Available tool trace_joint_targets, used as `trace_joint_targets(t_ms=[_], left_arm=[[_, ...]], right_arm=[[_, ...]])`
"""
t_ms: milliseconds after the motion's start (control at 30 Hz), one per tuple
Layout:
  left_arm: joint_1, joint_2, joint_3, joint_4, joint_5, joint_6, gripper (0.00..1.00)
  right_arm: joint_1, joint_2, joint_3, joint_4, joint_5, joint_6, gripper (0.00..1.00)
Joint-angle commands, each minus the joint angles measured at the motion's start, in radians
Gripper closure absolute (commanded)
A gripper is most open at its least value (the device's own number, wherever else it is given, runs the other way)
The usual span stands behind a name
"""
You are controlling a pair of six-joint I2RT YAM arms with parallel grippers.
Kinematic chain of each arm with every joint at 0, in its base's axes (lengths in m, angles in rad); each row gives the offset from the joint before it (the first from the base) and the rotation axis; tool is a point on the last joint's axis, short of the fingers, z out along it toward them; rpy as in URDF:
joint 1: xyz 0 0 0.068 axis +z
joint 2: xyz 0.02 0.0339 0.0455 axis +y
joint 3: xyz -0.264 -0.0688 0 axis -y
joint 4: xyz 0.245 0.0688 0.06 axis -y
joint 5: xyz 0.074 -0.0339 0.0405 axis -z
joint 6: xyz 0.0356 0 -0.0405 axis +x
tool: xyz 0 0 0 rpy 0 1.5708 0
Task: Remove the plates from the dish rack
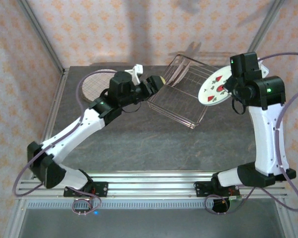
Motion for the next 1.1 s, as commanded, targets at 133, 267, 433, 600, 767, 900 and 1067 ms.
trace_joint_targets(t_ms=[133,267,433,600,767,900,1067], left_arm=[[-0.037,0.153,0.077,0.191,0.161,-0.239,0.38],[-0.052,0.219,0.115,0.232,0.204,-0.3,0.38],[-0.062,0.247,0.125,0.228,0.218,-0.309,0.39],[-0.062,0.262,0.135,0.214,0.223,-0.301,0.39],[-0.062,0.275,0.145,0.222,0.224,-0.31,0.44],[-0.062,0.274,0.147,0.214,0.22,-0.304,0.48],[-0.06,0.268,0.141,0.219,0.209,-0.307,0.66]], right_arm=[[-0.014,-0.096,-0.086,0.217,-0.146,0.068,1.0],[-0.024,-0.119,-0.127,0.263,-0.221,0.082,1.0],[-0.029,-0.116,-0.145,0.304,-0.3,0.108,1.0],[-0.031,-0.115,-0.164,0.343,-0.341,0.123,1.0],[-0.031,-0.123,-0.21,0.393,-0.386,0.149,1.0],[-0.038,-0.131,-0.248,0.448,-0.427,0.179,1.0],[-0.041,-0.133,-0.284,0.485,-0.464,0.207,1.0]])
